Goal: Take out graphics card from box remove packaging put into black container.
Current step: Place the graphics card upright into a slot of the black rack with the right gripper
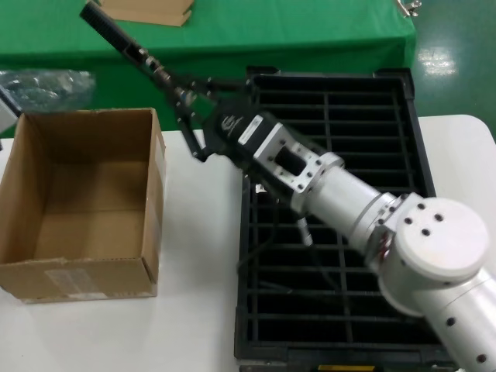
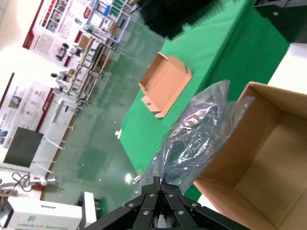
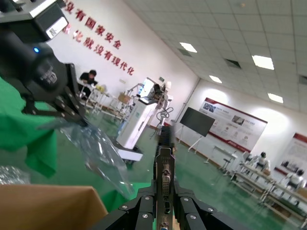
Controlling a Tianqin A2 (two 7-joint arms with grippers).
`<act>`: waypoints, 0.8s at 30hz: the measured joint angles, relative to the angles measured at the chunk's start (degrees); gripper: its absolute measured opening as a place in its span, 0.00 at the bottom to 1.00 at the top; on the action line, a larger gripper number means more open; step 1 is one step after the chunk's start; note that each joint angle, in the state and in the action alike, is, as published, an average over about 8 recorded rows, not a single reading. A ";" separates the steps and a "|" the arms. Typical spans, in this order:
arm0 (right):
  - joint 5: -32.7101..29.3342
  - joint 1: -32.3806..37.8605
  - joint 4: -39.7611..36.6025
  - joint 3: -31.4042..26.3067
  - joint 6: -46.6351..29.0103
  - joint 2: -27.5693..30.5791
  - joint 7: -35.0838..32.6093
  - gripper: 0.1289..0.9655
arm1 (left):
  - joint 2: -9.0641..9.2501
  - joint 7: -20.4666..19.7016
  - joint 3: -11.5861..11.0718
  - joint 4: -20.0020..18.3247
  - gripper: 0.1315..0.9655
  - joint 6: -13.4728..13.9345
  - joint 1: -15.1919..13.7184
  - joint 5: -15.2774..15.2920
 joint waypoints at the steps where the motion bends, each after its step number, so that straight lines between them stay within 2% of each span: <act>1: -1.28 0.35 0.48 -0.11 0.20 0.64 1.14 0.07 | -0.14 -0.03 -0.57 0.20 0.01 -0.29 0.11 -0.25; 4: -5.47 1.55 1.68 -0.49 0.90 2.41 4.88 0.07 | -0.88 -0.11 -2.51 1.20 0.01 -1.31 0.40 -1.19; 8: -13.07 2.98 2.95 -0.36 1.81 3.81 11.23 0.07 | -2.86 -0.21 -5.52 3.84 0.01 -3.04 0.55 -3.15; 15: -31.65 3.35 6.11 2.68 -0.03 2.85 22.76 0.07 | -9.17 0.50 -9.89 13.03 0.01 -7.28 0.13 -10.01; 19: -42.45 2.57 9.41 5.00 -5.29 1.67 26.98 0.07 | -13.01 1.93 -10.58 19.78 0.01 -10.61 -0.29 -14.77; 24: -55.35 2.97 15.51 6.16 -15.60 1.40 34.12 0.07 | -17.40 6.32 -9.23 30.05 0.01 -16.15 -1.42 -23.08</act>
